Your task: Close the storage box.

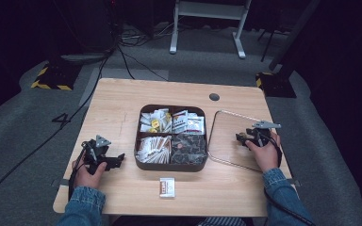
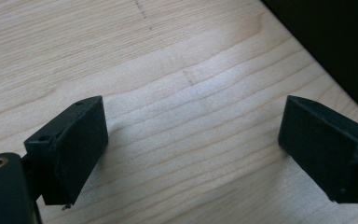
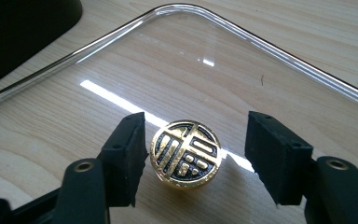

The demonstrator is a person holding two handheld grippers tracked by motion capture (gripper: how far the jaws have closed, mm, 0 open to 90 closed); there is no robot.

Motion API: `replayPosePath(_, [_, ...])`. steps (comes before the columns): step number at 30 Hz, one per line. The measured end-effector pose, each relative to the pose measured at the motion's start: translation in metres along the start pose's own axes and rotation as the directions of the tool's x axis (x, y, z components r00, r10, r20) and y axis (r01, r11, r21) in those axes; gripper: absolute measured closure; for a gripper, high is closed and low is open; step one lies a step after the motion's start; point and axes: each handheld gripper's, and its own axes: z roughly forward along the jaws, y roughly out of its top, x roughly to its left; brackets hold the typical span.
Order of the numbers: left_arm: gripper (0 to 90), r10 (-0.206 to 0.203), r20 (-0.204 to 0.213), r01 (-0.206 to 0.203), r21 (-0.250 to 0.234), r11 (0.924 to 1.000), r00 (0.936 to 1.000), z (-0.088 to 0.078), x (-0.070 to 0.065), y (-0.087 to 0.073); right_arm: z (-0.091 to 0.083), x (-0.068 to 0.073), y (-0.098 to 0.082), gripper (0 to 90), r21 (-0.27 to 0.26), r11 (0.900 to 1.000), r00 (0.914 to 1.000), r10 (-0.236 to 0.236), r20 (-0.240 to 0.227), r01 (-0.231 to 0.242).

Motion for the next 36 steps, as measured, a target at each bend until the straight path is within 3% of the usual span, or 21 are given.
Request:
replayPosePath(4, [7.1, -0.008, -0.01, 0.008, 0.007, 0.9999, 0.9999, 0.0006, 0.0016, 0.0003, 0.0011, -0.0012, -0.0028, 43.7, 0.009, 1.0, 1.0, 0.006, -0.004, -0.006])
replayPosePath(8, [0.1, -0.03, -0.027, 0.031, 0.022, 0.9993, 0.9992, 0.0013, 0.0032, 0.0006, 0.0022, -0.0006, -0.0045, 48.8, 0.022, 1.0, 0.9999, 0.004, -0.01, -0.004])
replayPosePath(12, [0.0, -0.03, -0.027, 0.031, 0.022, 0.9993, 0.9992, 0.0013, 0.0032, 0.0005, 0.0028, 0.0019, -0.0051, 58.5, 0.025, 1.0, 0.9996, -0.005, -0.026, 0.006])
replayPosePath(36, [0.0, -0.029, -0.02, 0.029, 0.022, 0.9993, 0.9994, -0.0001, 0.0035, -0.0012, 0.0028, 0.0031, -0.0064, 59.2, 0.009, 1.0, 0.9998, 0.006, -0.02, -0.006])
